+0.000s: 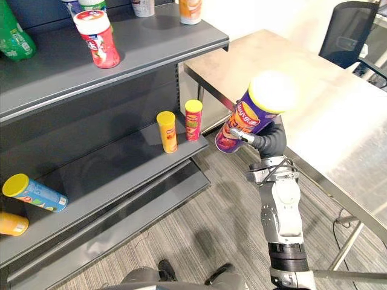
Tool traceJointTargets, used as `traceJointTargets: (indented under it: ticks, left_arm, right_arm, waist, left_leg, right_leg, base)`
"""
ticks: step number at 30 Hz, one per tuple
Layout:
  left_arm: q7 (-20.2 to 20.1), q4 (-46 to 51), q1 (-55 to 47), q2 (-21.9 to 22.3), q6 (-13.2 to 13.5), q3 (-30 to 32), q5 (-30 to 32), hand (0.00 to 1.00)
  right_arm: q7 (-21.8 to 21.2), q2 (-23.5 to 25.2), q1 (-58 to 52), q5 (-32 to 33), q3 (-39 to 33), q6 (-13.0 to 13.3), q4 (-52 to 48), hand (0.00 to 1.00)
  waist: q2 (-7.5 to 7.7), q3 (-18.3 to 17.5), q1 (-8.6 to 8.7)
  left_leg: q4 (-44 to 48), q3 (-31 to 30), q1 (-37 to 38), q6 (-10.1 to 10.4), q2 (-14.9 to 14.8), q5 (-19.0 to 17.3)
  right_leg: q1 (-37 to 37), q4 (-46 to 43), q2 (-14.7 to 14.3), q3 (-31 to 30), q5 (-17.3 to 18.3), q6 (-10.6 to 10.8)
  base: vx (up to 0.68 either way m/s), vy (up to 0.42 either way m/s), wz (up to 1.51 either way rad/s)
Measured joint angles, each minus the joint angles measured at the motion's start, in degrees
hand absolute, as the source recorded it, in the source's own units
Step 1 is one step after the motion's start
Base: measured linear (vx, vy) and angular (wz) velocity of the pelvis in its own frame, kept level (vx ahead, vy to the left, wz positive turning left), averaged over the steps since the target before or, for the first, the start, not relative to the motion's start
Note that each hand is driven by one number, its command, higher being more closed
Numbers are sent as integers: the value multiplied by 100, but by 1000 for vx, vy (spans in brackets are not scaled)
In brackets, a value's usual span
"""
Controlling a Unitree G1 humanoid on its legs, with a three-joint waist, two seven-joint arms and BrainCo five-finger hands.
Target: Put the gum and the chips on the shelf.
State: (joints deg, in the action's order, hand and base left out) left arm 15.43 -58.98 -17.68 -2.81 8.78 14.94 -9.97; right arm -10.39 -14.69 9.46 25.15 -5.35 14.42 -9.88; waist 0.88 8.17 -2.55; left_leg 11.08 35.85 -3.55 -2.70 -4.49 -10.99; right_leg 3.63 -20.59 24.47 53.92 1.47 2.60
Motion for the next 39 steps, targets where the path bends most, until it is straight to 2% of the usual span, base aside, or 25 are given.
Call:
traceJointTargets:
  ticks: [5, 10, 13, 20, 23, 25, 27, 28, 29, 30, 31, 32, 33, 35, 37, 39]
  left_arm:
    - [-3, 7, -9, 10, -7, 3, 6, 0]
    - [-4, 9, -12, 39, -4, 2, 2, 0]
    - [-12, 41, -12, 40, 0, -4, 3, 0]
    - [-70, 96, -34, 17, 72, -5, -45, 0]
    - [-48, 207, -44, 9, 77, -12, -86, 0]
    - [17, 262, -45, 3, 73, -52, -112, 0]
    - [73, 281, -45, 4, 59, -52, -113, 0]
    - [90, 334, -44, 10, 45, -85, -112, 0]
    - [132, 431, -47, -13, -16, -171, -110, 0]
    - [157, 433, -30, -109, -40, -253, -108, 0]
    - [176, 411, 52, -246, -60, -400, -100, 0]
    - [180, 407, 60, -256, -60, -406, -99, 0]
    - [182, 390, 59, -271, -60, -430, -94, 0]
    - [181, 219, 50, -283, -67, -501, -94, 0]
    - [176, 184, 40, -317, -61, -571, -100, 0]
    - [179, 176, 45, -410, -56, -565, -101, 0]
  right_arm:
    - [-3, -1, 107, -46, 259, -17, 56, 100]
    - [-78, 0, 154, -48, 395, -128, 67, 100]
    - [-136, 0, 155, -50, 431, -148, 72, 100]
    - [-397, -1, 162, -51, 805, -178, 75, 100]
    - [-471, 6, 179, -52, 986, -178, 74, 100]
    - [-525, 9, 185, -54, 1090, -178, 75, 100]
    - [-557, 28, 183, -64, 1223, -177, 75, 100]
    - [-593, 25, 185, -64, 1318, -160, 75, 100]
    - [-600, 57, 146, -64, 1419, -130, 75, 100]
    - [-560, 82, 92, -68, 1492, -100, 67, 100]
    - [-435, 137, -82, -150, 1540, -15, 33, 100]
    - [-402, 145, -116, -173, 1549, 4, 17, 100]
    - [-298, 167, -232, -246, 1614, 66, -44, 100]
    - [-275, 169, -288, -268, 1756, 133, -60, 100]
    - [-280, 177, -321, -263, 1773, 230, -61, 100]
    - [-275, 184, -258, -253, 1761, 270, -69, 100]
  waist:
    - [8, -2, -113]
    - [17, -2, -119]
    - [55, 5, -88]
    - [160, 50, -151]
    - [218, 80, -262]
    - [233, 98, -259]
    - [231, 110, -267]
    - [167, 164, -266]
    - [107, 204, -244]
    - [134, 202, -205]
    - [156, 202, -158]
    - [163, 203, -152]
    - [211, 218, -156]
    - [219, 217, -201]
    - [133, 203, -231]
    - [154, 228, -250]
  left_leg:
    - [-110, -61, 171, 2, 68, 28]
    - [-196, -101, 200, 4, 138, 29]
    - [-209, -200, 197, 3, 194, 29]
    - [-179, -355, 168, 0, 313, 25]
    - [118, -408, 56, -88, 299, -67]
    - [420, -550, -54, -178, 275, -206]
    - [578, -734, -64, -261, 255, -317]
    - [648, -964, -28, -294, 217, -390]
    - [759, -1257, -84, -305, 185, -458]
    - [830, -1510, -141, -298, 182, -476]
    - [903, -1921, -230, -294, 282, -476]
    - [918, -1988, -241, -295, 314, -476]
    - [928, -2143, -246, -316, 496, -455]
    - [968, -2279, -249, -380, 736, -420]
    - [1047, -2419, -374, -394, 808, -411]
    - [1109, -2532, -545, -462, 866, -366]
  right_leg:
    - [-22, -358, 175, -111, 32, -45]
    - [-7, -498, 288, -126, 41, -59]
    - [-8, -668, 406, -123, 69, -100]
    - [2, -1000, 672, -101, 74, -106]
    - [-44, -1078, 770, -82, 70, -104]
    - [-120, -1220, 844, -114, 20, -39]
    - [-76, -1540, 934, -481, -242, -169]
    - [105, -1783, 841, -1136, -549, -561]
    - [385, -1961, 472, -2195, -533, -666]
    - [487, -1937, 22, -2966, -244, -444]
    - [518, -1796, -524, -3718, 193, -105]
    - [519, -1755, -583, -3787, 247, -67]
    - [541, -1560, -690, -4014, 355, 61]
    - [626, -1221, -750, -4349, 426, 164]
    - [552, -949, -840, -4652, 474, 263]
    - [369, -407, -896, -4712, 573, 417]
  base:
    - [74, 3, 10]
    - [11, -5, 3]
    - [16, -20, 16]
    - [28, -22, 13]
    - [29, -5, 16]
    - [11, 30, 44]
    - [-10, 74, 53]
    - [-35, 91, 74]
    - [-25, 84, 102]
    - [-7, 38, 153]
    - [7, 9, 136]
    - [18, 13, 148]
    - [23, 17, 88]
    - [35, 57, 82]
    - [27, 56, 49]
    - [6, -17, 18]
